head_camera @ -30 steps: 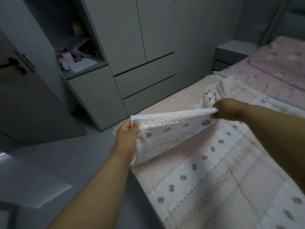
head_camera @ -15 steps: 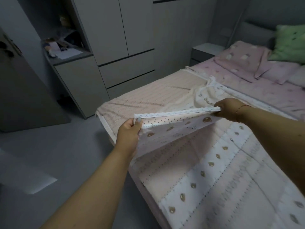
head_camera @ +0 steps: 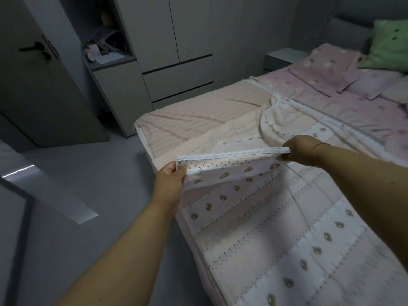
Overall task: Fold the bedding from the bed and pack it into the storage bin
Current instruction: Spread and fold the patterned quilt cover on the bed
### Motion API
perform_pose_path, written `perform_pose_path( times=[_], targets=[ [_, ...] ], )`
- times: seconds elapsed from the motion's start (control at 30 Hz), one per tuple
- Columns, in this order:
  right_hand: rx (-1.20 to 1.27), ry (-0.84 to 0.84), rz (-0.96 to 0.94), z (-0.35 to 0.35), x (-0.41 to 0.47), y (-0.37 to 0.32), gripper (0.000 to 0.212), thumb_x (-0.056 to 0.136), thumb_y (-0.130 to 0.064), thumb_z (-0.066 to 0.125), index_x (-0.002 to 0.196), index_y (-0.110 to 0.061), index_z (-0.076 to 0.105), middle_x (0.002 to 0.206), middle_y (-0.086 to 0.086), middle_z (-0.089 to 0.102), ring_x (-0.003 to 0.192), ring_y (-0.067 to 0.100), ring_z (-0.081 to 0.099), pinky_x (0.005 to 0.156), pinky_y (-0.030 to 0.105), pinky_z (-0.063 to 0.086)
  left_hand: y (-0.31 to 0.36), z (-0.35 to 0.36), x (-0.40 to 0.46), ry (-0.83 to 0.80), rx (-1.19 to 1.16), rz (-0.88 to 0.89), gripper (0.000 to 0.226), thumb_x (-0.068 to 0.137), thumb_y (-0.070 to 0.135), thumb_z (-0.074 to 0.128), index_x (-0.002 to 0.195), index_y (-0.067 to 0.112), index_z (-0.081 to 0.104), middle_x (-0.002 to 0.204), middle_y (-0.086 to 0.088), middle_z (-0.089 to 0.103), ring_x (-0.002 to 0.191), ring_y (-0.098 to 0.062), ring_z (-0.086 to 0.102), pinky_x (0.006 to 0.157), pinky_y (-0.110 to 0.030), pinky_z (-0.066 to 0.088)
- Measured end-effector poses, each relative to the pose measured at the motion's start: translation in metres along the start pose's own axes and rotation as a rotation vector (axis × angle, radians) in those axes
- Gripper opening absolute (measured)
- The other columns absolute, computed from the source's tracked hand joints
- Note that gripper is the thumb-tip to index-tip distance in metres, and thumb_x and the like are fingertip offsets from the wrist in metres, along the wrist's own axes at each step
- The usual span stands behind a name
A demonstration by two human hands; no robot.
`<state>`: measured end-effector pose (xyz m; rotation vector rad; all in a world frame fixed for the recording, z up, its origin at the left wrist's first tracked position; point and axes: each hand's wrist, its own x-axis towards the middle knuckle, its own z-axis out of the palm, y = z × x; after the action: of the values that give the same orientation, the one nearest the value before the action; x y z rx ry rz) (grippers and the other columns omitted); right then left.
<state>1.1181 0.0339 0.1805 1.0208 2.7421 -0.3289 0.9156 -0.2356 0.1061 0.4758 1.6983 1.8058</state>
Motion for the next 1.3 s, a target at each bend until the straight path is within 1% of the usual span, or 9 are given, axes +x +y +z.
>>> perform_pose_path(
  times=[0.1,0.27,0.33,0.4,0.57,0.73,0.9,1.13,1.3],
  targets=[
    [0.030,-0.016,-0.006,0.009,-0.033,0.014,0.020,0.089,-0.035,0.061,0.082,-0.017,0.065,0.079,0.007,0.063,0.074,0.023,0.056,0.055,0.022,0.037,-0.007,0.014,-0.041,0.028,-0.004,-0.016,0.062,0.065,0.065,0.073,0.094,0.010,0.062,0.093,-0.009,0.053,0.086,-0.026,0.049,0.083,-0.047,0.046],
    [0.032,-0.009,-0.008,0.020,-0.087,0.034,0.021,0.089,-0.036,0.059,0.079,-0.019,0.062,0.079,0.006,0.062,0.073,0.023,0.055,0.052,0.021,0.036,-0.014,0.031,-0.099,0.031,0.037,-0.015,0.058,0.062,0.067,0.074,0.089,0.018,0.056,0.089,-0.007,0.049,0.085,-0.024,0.045,0.078,-0.045,0.043],
    [0.042,0.001,-0.002,0.026,-0.110,0.042,0.021,0.090,-0.036,0.058,0.083,-0.018,0.067,0.081,0.007,0.064,0.075,0.024,0.057,0.057,0.025,0.038,-0.016,0.039,-0.125,0.029,0.054,-0.015,0.046,0.071,0.057,0.068,0.088,0.016,0.056,0.087,-0.007,0.049,0.082,-0.024,0.045,0.079,-0.052,0.051],
    [0.065,0.002,0.015,0.032,-0.134,0.050,0.022,0.090,-0.036,0.059,0.087,-0.017,0.069,0.085,0.009,0.067,0.078,0.025,0.059,0.064,0.025,0.041,-0.020,0.047,-0.149,0.014,0.062,-0.004,0.035,0.080,0.050,0.063,0.091,0.017,0.056,0.090,-0.005,0.048,0.083,-0.022,0.044,0.080,-0.046,0.052],
    [0.038,-0.006,0.032,0.050,-0.213,0.067,0.025,0.089,-0.037,0.059,0.091,-0.015,0.070,0.088,0.011,0.069,0.078,0.025,0.059,0.062,0.027,0.043,-0.032,0.063,-0.226,-0.006,0.042,0.012,0.042,0.071,0.056,0.065,0.092,0.021,0.054,0.092,-0.005,0.048,0.083,-0.022,0.043,0.076,-0.041,0.045],
    [-0.054,0.018,0.044,0.065,-0.297,0.088,0.029,0.090,-0.041,0.057,0.085,-0.014,0.066,0.081,0.008,0.063,0.074,0.024,0.055,0.059,0.027,0.041,-0.048,0.082,-0.304,-0.015,0.059,0.047,0.028,0.094,0.037,0.056,0.083,0.012,0.052,0.084,-0.003,0.040,0.077,-0.019,0.033,0.068,-0.033,0.042],
    [-0.092,-0.004,0.060,0.076,-0.367,0.116,0.027,0.089,-0.043,0.058,0.078,-0.019,0.062,0.085,0.009,0.067,0.080,0.026,0.061,0.068,0.031,0.048,-0.055,0.105,-0.376,-0.053,0.018,0.017,0.045,0.086,0.045,0.063,0.076,0.005,0.047,0.079,-0.008,0.038,0.074,-0.024,0.032,0.067,-0.040,0.034],
    [-0.071,-0.001,0.123,0.087,-0.437,0.161,0.027,0.087,-0.042,0.061,0.082,-0.016,0.070,0.079,0.007,0.067,0.070,0.022,0.057,0.062,0.028,0.044,-0.058,0.149,-0.452,-0.042,0.077,0.030,0.031,0.097,0.027,0.054,0.075,0.011,0.040,0.061,0.001,0.027,0.061,-0.017,0.025,0.060,-0.032,0.030],
    [-0.075,-0.017,0.103,0.096,-0.473,0.183,0.027,0.088,-0.041,0.061,0.083,-0.016,0.069,0.080,0.007,0.067,0.072,0.023,0.058,0.060,0.026,0.043,-0.071,0.170,-0.496,-0.023,0.094,0.028,0.028,0.097,0.024,0.053,0.076,0.011,0.040,0.061,0.003,0.026,0.057,-0.013,0.024,0.055,-0.027,0.026]
  ],
)
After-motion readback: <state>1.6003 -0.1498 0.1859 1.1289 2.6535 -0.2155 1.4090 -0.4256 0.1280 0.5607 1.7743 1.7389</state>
